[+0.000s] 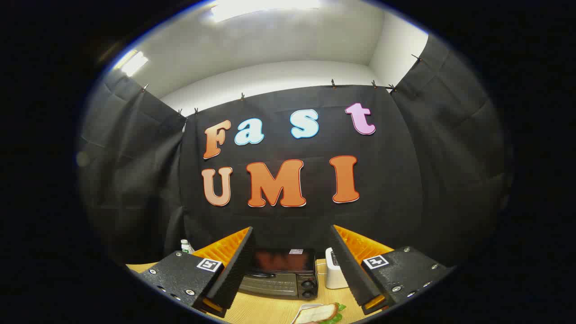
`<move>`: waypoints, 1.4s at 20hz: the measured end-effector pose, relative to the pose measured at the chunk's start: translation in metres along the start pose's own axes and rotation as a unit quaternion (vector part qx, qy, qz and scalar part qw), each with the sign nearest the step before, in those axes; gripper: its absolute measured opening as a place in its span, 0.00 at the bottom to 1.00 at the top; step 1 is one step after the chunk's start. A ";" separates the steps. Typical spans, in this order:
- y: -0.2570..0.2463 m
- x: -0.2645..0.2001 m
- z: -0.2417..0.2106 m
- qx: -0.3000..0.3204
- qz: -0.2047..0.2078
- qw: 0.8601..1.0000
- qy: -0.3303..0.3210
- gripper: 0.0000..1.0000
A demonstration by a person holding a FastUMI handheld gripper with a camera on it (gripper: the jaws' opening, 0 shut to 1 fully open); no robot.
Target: Open the toaster oven, put the food inside, and close the toaster oven door.
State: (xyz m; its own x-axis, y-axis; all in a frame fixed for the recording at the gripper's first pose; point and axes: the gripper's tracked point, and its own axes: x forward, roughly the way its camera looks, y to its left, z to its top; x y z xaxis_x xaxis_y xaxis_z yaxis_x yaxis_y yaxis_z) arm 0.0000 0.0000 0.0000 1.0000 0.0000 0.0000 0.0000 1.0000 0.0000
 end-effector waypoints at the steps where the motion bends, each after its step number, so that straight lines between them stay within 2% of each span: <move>1: 0.002 0.001 0.000 -0.001 0.000 1.000 -0.001 0.98; 13: 0.013 -0.003 0.005 -0.003 0.006 1.000 -0.001 0.98; 20: 0.020 -0.004 0.005 0.017 0.009 1.000 0.004 0.98; 25: 0.026 0.000 -0.002 -0.004 0.006 1.000 -0.001 0.98; 28: 0.044 0.003 -0.011 -0.007 0.020 1.000 0.008 0.98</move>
State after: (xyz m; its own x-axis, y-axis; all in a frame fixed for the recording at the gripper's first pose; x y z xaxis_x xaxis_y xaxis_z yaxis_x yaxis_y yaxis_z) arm 0.0032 0.0436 -0.0113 0.9991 0.0400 -0.0167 -0.0403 0.9991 -0.0135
